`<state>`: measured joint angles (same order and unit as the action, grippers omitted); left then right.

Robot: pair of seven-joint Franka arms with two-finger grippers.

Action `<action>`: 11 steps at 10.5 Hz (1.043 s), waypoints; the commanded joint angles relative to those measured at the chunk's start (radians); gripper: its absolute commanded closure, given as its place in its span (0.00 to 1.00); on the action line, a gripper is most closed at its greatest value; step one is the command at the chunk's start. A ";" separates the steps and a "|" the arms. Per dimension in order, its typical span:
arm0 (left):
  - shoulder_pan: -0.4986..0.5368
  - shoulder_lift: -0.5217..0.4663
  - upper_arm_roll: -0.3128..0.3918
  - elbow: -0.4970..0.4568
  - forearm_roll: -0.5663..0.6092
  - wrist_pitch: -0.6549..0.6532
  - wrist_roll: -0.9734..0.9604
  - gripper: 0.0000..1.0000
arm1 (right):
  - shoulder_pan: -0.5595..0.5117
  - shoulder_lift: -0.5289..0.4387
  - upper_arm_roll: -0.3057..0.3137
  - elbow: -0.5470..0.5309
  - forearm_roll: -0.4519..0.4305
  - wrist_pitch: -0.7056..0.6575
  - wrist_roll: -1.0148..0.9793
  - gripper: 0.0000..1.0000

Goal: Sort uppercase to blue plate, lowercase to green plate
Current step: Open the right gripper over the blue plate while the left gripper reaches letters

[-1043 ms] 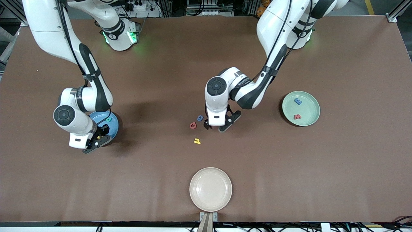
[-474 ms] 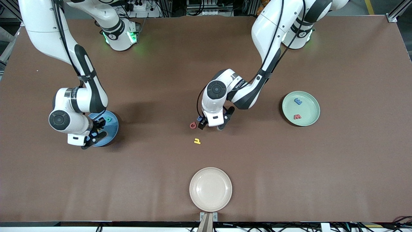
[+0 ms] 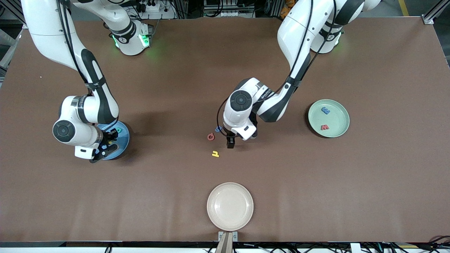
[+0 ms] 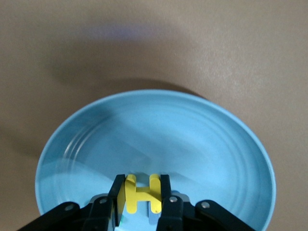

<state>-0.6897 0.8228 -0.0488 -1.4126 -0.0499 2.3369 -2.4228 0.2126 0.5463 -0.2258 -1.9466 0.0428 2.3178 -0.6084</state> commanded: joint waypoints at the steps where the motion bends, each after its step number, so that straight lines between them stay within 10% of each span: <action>1: 0.028 0.007 0.021 0.012 -0.021 -0.005 -0.204 0.00 | 0.010 0.026 0.003 0.009 0.048 0.038 -0.010 0.77; 3: 0.026 0.010 0.023 0.014 -0.037 -0.002 -0.295 0.00 | 0.011 0.027 0.005 0.008 0.057 0.040 -0.010 0.71; 5: -0.022 0.013 0.021 0.012 -0.038 0.004 -0.315 0.00 | 0.014 0.026 0.005 0.009 0.058 0.038 0.018 0.44; 11: -0.109 0.064 0.023 0.037 -0.038 0.131 -0.358 0.00 | 0.027 -0.012 0.029 0.011 0.055 0.026 0.121 0.28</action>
<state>-0.7845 0.8565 -0.0370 -1.4114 -0.0714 2.4410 -2.7236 0.2408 0.5568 -0.2056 -1.9315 0.0785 2.3544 -0.5035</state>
